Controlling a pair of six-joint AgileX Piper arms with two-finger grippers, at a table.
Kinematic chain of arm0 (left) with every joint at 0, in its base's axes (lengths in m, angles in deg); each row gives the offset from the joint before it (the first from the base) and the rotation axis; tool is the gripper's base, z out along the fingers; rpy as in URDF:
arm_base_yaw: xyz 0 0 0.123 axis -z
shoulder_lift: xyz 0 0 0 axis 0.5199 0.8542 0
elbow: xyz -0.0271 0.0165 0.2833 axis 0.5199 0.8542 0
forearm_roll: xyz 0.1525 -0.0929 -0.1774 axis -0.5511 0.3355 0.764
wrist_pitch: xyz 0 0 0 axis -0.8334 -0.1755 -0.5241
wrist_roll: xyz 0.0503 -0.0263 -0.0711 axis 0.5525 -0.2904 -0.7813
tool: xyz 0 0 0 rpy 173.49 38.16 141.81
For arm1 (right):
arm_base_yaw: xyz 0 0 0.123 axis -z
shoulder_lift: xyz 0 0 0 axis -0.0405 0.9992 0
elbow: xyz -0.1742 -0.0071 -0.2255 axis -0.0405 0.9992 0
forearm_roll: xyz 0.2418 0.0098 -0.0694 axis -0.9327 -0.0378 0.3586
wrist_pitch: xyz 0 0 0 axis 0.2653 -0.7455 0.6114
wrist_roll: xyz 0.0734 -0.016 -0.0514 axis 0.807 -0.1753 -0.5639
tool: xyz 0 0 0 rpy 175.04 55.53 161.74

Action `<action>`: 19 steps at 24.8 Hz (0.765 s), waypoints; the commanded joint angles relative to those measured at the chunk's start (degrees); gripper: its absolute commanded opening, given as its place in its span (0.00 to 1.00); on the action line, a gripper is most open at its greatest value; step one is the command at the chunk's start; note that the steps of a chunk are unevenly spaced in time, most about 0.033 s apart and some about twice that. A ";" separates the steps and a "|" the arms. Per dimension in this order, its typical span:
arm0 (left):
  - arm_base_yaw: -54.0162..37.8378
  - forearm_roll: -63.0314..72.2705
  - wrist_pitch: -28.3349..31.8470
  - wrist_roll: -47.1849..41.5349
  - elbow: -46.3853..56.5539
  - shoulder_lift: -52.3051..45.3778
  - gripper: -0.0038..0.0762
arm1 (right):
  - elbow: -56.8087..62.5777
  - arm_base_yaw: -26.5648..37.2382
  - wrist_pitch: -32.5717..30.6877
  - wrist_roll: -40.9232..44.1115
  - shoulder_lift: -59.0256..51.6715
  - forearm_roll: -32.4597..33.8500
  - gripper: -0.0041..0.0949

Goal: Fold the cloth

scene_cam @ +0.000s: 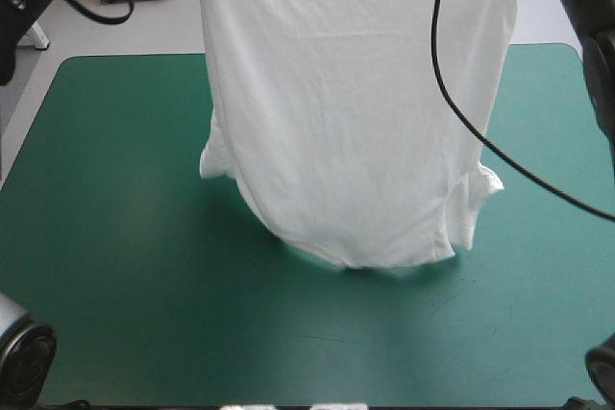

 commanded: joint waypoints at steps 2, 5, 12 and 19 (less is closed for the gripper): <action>-1.35 1.90 20.39 -0.90 -1.04 3.96 0.04 | -2.24 15.10 16.32 -0.30 4.94 -15.77 0.02; -3.63 6.25 25.85 -0.90 -4.35 9.56 0.04 | -6.78 23.15 24.07 -3.07 10.20 -26.73 0.02; -5.76 8.98 21.91 -0.03 -29.27 25.63 0.04 | -21.26 33.38 27.35 -17.07 23.62 -55.25 0.02; -6.80 6.41 -7.23 -2.73 -29.98 28.84 0.04 | -18.69 32.00 2.53 -22.40 26.39 -53.62 0.02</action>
